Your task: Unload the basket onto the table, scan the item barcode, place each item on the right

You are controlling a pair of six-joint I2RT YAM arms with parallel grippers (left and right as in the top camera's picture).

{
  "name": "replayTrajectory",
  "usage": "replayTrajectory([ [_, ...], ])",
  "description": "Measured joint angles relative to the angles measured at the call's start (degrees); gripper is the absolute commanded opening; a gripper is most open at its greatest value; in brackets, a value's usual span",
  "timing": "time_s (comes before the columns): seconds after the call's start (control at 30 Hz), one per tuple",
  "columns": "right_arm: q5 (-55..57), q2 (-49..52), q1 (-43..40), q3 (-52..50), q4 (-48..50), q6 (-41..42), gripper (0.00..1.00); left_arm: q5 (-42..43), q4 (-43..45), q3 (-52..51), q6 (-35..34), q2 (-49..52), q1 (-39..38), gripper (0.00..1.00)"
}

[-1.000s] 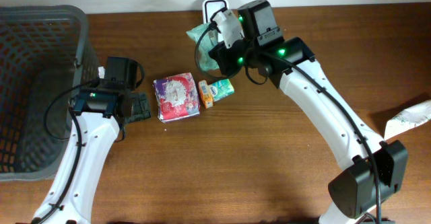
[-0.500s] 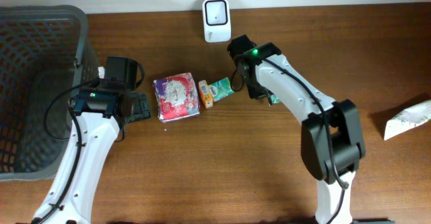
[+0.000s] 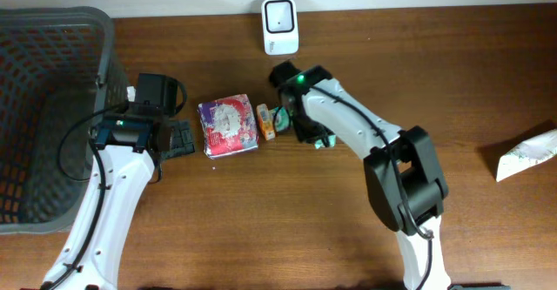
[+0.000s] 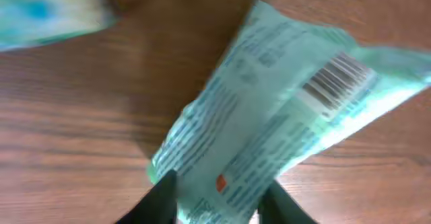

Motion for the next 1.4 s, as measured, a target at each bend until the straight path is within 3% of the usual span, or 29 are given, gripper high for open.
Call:
replayTrajectory([
  [0.23,4.8,0.0,1.4,0.0,0.0,0.5,0.04,0.0,0.0,0.0,0.0,0.0,0.0,0.99],
  [0.4,19.1,0.0,1.0,0.0,-4.1,0.5,0.04,0.0,0.0,0.0,0.0,0.0,0.0,0.99],
  [0.53,22.8,0.0,-2.5,-1.5,-1.8,0.5,0.04,0.0,0.0,0.0,0.0,0.0,0.0,0.99],
  [0.6,22.1,0.3,-4.8,-3.6,-0.8,0.5,0.13,0.0,0.0,0.0,0.0,0.0,0.0,0.99],
  [0.73,15.5,0.7,-6.2,-4.2,1.3,0.3,0.24,0.0,0.0,0.0,0.0,0.0,0.0,0.99],
  [0.83,8.9,0.7,-4.8,-4.2,3.6,0.0,0.43,0.0,0.0,0.0,0.0,0.0,0.0,0.99],
  [0.9,6.1,0.7,-3.3,-4.2,3.3,-0.1,0.47,0.0,0.0,0.0,0.0,0.0,0.0,0.99],
  [0.93,5.1,0.7,-2.5,-3.7,1.6,-0.1,0.54,0.0,0.0,0.0,0.0,0.0,0.0,0.99],
  [0.97,4.4,0.7,-1.8,-2.7,-0.1,-0.2,0.72,0.0,0.0,0.0,0.0,0.0,0.0,0.99],
  [1.03,3.4,1.1,-1.5,2.6,-4.1,0.0,0.84,0.0,0.0,0.0,0.0,0.0,0.0,0.99],
  [1.17,-1.5,1.1,-9.0,13.7,-5.4,-2.9,0.81,0.0,0.0,0.0,0.0,0.0,0.0,0.99],
  [1.3,-24.2,1.2,-25.6,13.4,-5.0,-17.6,0.73,0.0,0.0,0.0,0.0,0.0,0.0,0.99],
  [1.4,-36.2,1.2,-33.9,10.9,-4.2,-24.2,0.72,0.0,0.0,0.0,0.0,0.0,0.0,0.99],
])
